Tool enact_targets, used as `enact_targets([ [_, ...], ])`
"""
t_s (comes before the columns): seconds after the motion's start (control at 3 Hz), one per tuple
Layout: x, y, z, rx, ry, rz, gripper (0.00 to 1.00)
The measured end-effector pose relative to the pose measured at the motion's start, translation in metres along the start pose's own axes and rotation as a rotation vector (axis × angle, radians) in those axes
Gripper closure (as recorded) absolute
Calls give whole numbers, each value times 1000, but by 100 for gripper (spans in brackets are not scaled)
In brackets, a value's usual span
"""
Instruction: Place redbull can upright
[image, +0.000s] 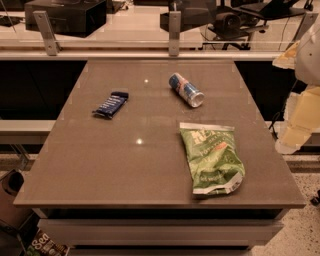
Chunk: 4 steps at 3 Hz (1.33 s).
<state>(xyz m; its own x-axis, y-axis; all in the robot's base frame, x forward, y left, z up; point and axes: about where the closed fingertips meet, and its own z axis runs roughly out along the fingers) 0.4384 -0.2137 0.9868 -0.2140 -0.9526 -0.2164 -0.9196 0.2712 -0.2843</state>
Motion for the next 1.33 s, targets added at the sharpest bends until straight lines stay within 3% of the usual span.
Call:
enact_targets([
  [0.33,-1,-1,-1,6,-6,3,0],
  [0.67,-2,-11,-3,11,-55,66,0],
  [1.33,-18,-39,0,7,-221,323,0],
])
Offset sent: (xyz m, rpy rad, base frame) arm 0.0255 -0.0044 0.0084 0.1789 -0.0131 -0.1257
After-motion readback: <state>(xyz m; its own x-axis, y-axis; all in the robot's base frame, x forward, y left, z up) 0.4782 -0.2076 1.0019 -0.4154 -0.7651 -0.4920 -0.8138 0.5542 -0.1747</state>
